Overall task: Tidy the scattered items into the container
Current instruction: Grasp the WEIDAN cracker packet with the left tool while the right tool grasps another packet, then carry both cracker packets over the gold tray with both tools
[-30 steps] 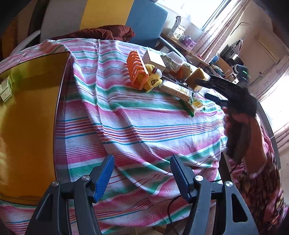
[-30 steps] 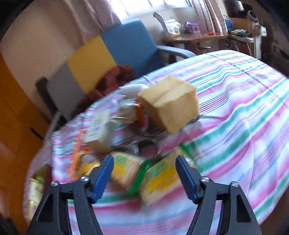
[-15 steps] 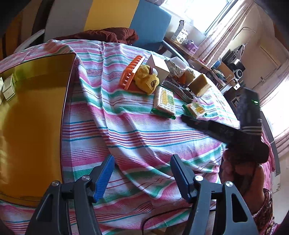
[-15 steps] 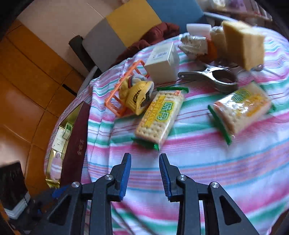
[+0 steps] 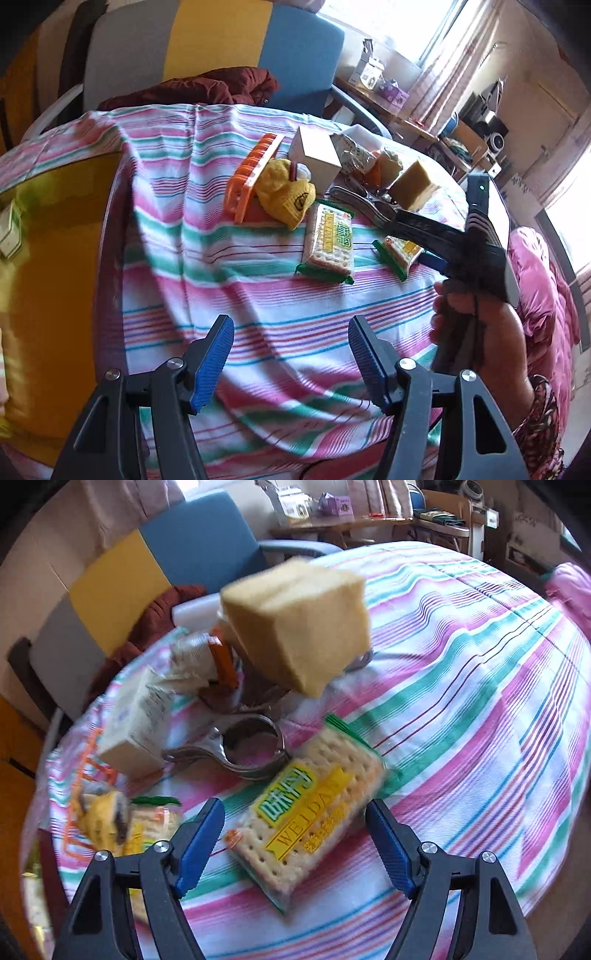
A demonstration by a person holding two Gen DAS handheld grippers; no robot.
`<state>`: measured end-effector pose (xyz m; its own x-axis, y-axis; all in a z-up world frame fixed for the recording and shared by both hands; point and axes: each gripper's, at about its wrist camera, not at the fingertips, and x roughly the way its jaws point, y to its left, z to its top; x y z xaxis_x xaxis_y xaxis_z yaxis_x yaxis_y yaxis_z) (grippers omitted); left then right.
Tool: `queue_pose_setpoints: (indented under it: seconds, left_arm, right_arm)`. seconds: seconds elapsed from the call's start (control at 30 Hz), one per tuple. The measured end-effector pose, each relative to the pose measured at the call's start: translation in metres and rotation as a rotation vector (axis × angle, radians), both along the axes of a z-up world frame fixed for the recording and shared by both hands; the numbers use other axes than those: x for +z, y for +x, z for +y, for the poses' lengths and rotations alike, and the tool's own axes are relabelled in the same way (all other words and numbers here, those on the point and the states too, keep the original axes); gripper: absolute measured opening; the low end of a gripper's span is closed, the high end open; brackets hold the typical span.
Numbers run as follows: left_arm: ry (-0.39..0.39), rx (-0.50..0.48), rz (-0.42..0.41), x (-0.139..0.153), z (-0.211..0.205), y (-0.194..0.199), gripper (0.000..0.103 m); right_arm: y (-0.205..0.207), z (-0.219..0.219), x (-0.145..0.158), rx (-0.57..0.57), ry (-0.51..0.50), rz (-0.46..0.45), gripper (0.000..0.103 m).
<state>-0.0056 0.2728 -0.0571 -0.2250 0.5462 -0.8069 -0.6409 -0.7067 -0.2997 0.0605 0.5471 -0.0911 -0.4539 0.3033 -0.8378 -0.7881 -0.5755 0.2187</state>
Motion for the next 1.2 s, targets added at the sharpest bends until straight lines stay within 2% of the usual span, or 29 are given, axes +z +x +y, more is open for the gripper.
queue_pose_setpoints:
  seconds: [0.13,0.23,0.4,0.57,0.7,0.77,0.83,0.93,0.97,1.0,1.2]
  left_arm:
    - [-0.029,-0.044,0.02,0.001,0.024,-0.003,0.066]
    - [-0.044,-0.102,0.044,0.001,0.05,-0.007,0.066]
    - [-0.105,-0.152,0.059,-0.01,0.093,-0.016,0.066]
    - [-0.151,-0.169,0.04,-0.026,0.12,-0.027,0.066]
    - [-0.191,-0.181,0.032,-0.038,0.131,-0.031,0.066]
    - [-0.215,-0.168,0.048,-0.043,0.134,-0.034,0.066]
    - [-0.216,-0.183,0.051,-0.047,0.136,-0.035,0.065]
    - [-0.226,-0.202,0.101,-0.048,0.137,-0.033,0.06]
    - [-0.243,-0.203,0.128,-0.049,0.137,-0.031,0.052]
    - [-0.257,-0.203,0.151,-0.049,0.136,-0.029,0.049]
    - [-0.232,-0.209,0.142,-0.048,0.116,-0.017,0.049]
  right_arm:
    - [0.004,-0.004,-0.001,0.056,0.052,-0.031,0.079]
    - [0.027,-0.004,0.001,0.097,0.065,-0.049,0.077]
    - [0.069,0.001,-0.001,0.111,0.038,-0.038,0.077]
    - [0.083,0.006,0.0,0.102,0.002,0.015,0.077]
    - [0.071,0.009,0.0,0.125,0.021,0.009,0.076]
    - [0.06,0.007,-0.002,0.15,0.039,-0.005,0.071]
    - [0.047,0.005,-0.005,0.165,0.079,-0.043,0.062]
    - [0.043,0.002,-0.006,0.172,0.123,-0.07,0.05]
    - [0.044,0.002,-0.006,0.172,0.126,-0.067,0.05]
    - [0.045,0.002,-0.007,0.174,0.127,-0.061,0.049]
    - [0.052,-0.006,-0.007,0.187,0.1,-0.046,0.049]
